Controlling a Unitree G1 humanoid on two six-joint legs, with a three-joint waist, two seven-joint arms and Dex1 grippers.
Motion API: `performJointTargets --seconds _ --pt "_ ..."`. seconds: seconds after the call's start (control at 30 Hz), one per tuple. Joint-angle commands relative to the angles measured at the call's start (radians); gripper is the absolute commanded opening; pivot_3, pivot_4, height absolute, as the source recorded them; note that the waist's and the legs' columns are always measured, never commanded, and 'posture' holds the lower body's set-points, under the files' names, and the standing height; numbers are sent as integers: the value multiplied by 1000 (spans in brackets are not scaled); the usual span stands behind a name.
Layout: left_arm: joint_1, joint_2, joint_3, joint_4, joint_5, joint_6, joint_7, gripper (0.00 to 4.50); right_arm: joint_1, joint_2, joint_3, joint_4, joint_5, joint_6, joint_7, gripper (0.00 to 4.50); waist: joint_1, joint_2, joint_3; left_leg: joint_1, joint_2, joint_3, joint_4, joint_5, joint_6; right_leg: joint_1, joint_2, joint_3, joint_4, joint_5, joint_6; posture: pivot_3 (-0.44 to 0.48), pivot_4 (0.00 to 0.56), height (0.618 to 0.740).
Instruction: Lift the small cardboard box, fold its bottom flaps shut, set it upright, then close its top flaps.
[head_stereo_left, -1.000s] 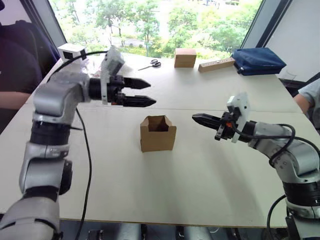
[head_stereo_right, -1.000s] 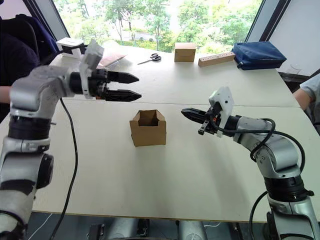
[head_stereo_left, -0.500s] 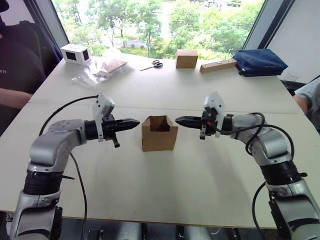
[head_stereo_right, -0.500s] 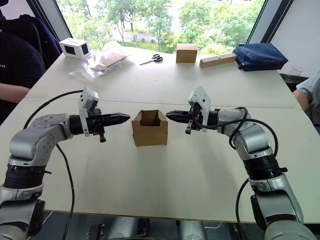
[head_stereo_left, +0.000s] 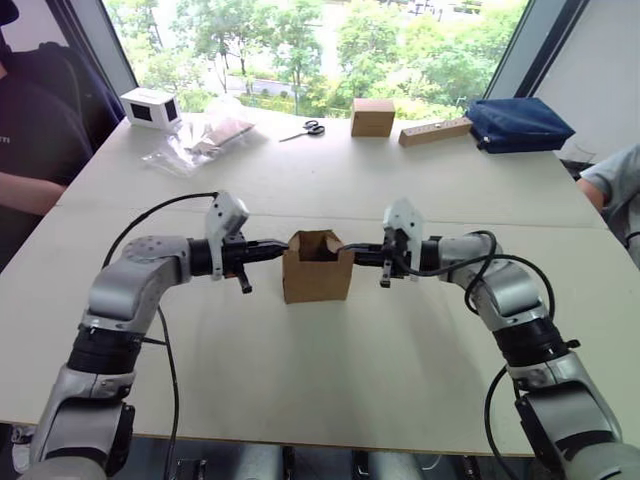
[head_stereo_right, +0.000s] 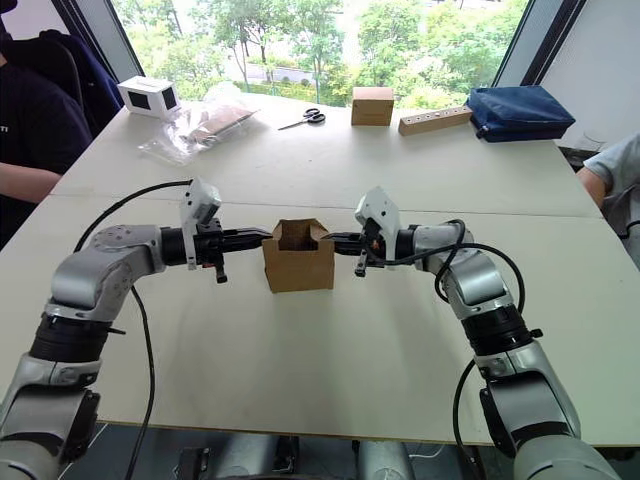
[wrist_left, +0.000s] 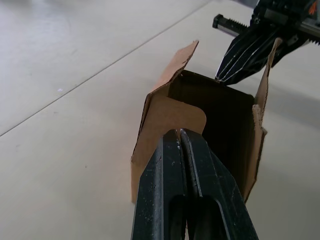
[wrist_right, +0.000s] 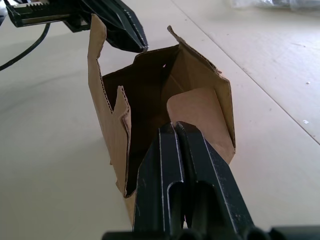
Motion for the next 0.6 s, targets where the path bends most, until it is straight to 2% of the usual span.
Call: performJointTargets --seconds 0.03,0.27,0.6 --pt "-43 -1 -34 41 36 -71 -45 48 -20 14 1 -25 -6 -9 15 0 -1 0 0 0 0 0 0 0 0 0 0 0 0 0 0 0 150 740" --pt "-69 -3 -104 123 117 -185 -99 48 -19 13 14 -13 -40 -6 19 0 -4 0 0 0 0 0 0 0 0 0 0 0 0 0 0 0 150 740" --pt "-73 -25 -98 154 141 -216 -105 48 -41 30 11 20 -69 -4 8 0 -5 0 0 0 1 0 0 -1 1 0 0 0 0 0 0 0 150 740"
